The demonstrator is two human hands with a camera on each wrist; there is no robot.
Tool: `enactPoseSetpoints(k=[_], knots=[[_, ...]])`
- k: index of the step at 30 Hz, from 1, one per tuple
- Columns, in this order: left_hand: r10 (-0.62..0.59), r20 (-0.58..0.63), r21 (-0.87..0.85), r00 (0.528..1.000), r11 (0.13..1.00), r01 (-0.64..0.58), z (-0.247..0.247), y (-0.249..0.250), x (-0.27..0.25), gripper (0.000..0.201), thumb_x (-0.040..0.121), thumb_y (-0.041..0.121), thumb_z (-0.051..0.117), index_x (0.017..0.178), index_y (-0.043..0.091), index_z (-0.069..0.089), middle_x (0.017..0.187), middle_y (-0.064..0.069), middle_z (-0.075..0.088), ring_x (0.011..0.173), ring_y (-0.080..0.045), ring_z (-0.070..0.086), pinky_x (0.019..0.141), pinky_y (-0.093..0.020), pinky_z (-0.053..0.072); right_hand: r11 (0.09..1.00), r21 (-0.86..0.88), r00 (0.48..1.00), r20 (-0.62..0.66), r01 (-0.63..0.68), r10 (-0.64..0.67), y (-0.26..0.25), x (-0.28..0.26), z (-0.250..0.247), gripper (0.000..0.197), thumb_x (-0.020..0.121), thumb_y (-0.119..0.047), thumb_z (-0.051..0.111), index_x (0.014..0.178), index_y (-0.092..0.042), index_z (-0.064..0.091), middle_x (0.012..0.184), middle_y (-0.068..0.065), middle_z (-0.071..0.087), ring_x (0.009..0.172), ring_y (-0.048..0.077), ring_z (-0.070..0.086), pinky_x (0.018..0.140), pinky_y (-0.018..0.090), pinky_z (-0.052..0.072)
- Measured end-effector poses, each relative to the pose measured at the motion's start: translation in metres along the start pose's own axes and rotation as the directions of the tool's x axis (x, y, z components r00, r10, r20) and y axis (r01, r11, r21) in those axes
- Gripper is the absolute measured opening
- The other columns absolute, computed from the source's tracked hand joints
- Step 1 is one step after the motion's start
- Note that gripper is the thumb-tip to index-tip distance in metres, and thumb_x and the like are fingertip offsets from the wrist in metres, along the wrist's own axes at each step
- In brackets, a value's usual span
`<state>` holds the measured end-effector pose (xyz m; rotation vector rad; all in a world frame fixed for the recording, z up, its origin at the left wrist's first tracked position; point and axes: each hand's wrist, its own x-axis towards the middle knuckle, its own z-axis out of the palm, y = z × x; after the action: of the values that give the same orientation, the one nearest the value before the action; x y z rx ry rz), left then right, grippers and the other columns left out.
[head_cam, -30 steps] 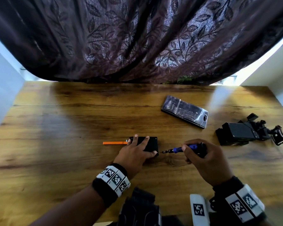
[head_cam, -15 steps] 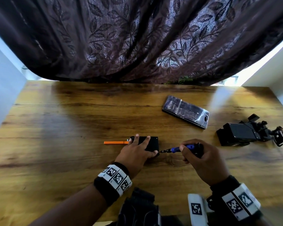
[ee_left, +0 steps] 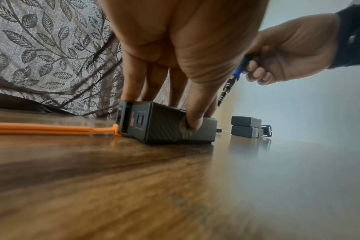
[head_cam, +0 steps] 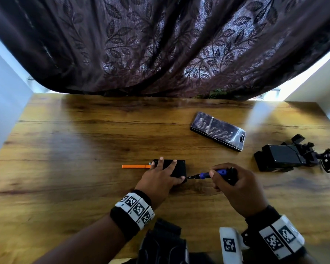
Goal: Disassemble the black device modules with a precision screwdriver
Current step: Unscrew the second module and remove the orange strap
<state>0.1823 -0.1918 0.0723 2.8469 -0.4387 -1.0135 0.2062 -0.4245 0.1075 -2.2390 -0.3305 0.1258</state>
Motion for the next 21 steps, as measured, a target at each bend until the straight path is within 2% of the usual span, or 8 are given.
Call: enactPoseSetpoints(k=[3, 7, 10, 12, 14, 17, 19, 21], knots=[[0.01, 0.004, 0.013, 1.0, 1.0, -0.01, -0.001, 0.001, -0.001, 0.069, 0.105, 0.014, 0.047, 0.159, 0.043, 0.017, 0.17, -0.004, -0.012, 0.153, -0.043, -0.011, 0.122, -0.058, 0.012, 1.0, -0.002, 1.0, 0.012, 0.005, -0.005, -0.002, 0.001, 0.0, 0.014, 0.089, -0.022, 0.075, 0.09, -0.036, 0.073, 0.074, -0.022, 0.072, 0.067, 0.002, 0.07, 0.061, 0.01, 0.05], [0.016, -0.01, 0.016, 1.0, 1.0, -0.016, 0.002, 0.001, 0.0, 0.067, 0.106, 0.014, 0.046, 0.16, 0.042, 0.017, 0.17, -0.004, -0.011, 0.153, -0.044, -0.011, 0.122, -0.059, 0.01, 1.0, -0.016, 1.0, 0.014, 0.018, -0.018, -0.002, 0.001, 0.0, 0.014, 0.089, -0.022, 0.075, 0.089, -0.036, 0.073, 0.075, -0.022, 0.072, 0.067, 0.003, 0.07, 0.06, 0.014, 0.053], [0.016, -0.034, 0.005, 0.999, 1.0, -0.016, 0.003, 0.001, 0.0, 0.065, 0.106, 0.015, 0.046, 0.159, 0.042, 0.02, 0.17, -0.004, -0.009, 0.154, -0.043, -0.01, 0.122, -0.058, 0.012, 0.996, -0.075, 0.999, 0.026, 0.041, -0.039, -0.009, 0.002, 0.0, 0.013, 0.087, -0.022, 0.076, 0.085, -0.034, 0.074, 0.073, -0.023, 0.07, 0.067, 0.001, 0.067, 0.056, 0.008, 0.045], [0.014, -0.037, -0.01, 0.999, 1.0, -0.014, 0.001, 0.0, 0.0, 0.065, 0.105, 0.015, 0.048, 0.158, 0.043, 0.023, 0.171, -0.003, -0.008, 0.154, -0.042, -0.008, 0.122, -0.058, 0.015, 0.987, -0.134, 0.995, 0.055, 0.086, -0.079, -0.016, 0.007, -0.002, 0.013, 0.086, -0.023, 0.077, 0.082, -0.034, 0.073, 0.074, -0.019, 0.069, 0.074, 0.0, 0.065, 0.06, 0.006, 0.043], [0.012, -0.056, -0.031, 0.998, 0.999, -0.013, 0.001, -0.002, 0.002, 0.063, 0.105, 0.015, 0.049, 0.156, 0.045, 0.027, 0.171, -0.002, -0.004, 0.155, -0.041, -0.004, 0.121, -0.058, 0.02, 0.967, -0.209, 0.982, 0.152, 0.143, -0.112, -0.025, 0.017, -0.004, 0.011, 0.086, -0.026, 0.077, 0.083, -0.034, 0.07, 0.081, -0.018, 0.065, 0.08, 0.001, 0.062, 0.064, 0.008, 0.044], [0.001, -0.156, -0.105, 0.988, 0.994, -0.017, 0.007, -0.006, 0.006, 0.052, 0.107, 0.023, 0.048, 0.152, 0.046, 0.034, 0.17, 0.003, 0.008, 0.155, -0.036, 0.007, 0.119, -0.057, 0.029, 0.915, -0.342, 0.932, 0.351, 0.215, -0.088, -0.047, 0.036, -0.007, 0.006, 0.088, -0.029, 0.074, 0.087, -0.031, 0.068, 0.091, -0.016, 0.06, 0.083, 0.001, 0.058, 0.07, 0.014, 0.044], [-0.033, -0.228, -0.173, 0.973, 0.985, -0.008, 0.01, -0.007, 0.007, 0.049, 0.106, 0.027, 0.051, 0.151, 0.039, 0.037, 0.169, 0.007, 0.016, 0.155, -0.029, 0.017, 0.117, -0.051, 0.035, 0.868, -0.411, 0.892, 0.445, 0.279, -0.076, -0.063, 0.048, -0.004, 0.003, 0.089, -0.027, 0.071, 0.09, -0.029, 0.068, 0.096, -0.015, 0.057, 0.086, 0.003, 0.055, 0.076, 0.023, 0.049], [-0.07, -0.265, -0.219, 0.962, 0.976, 0.011, 0.01, -0.007, 0.007, 0.052, 0.103, 0.03, 0.057, 0.151, 0.03, 0.037, 0.167, 0.007, 0.022, 0.151, -0.025, 0.028, 0.113, -0.046, 0.04, 0.814, -0.471, 0.859, 0.507, 0.341, -0.066, -0.078, 0.055, 0.002, 0.007, 0.092, -0.023, 0.069, 0.097, -0.026, 0.066, 0.101, -0.012, 0.054, 0.089, 0.007, 0.055, 0.08, 0.028, 0.052]])
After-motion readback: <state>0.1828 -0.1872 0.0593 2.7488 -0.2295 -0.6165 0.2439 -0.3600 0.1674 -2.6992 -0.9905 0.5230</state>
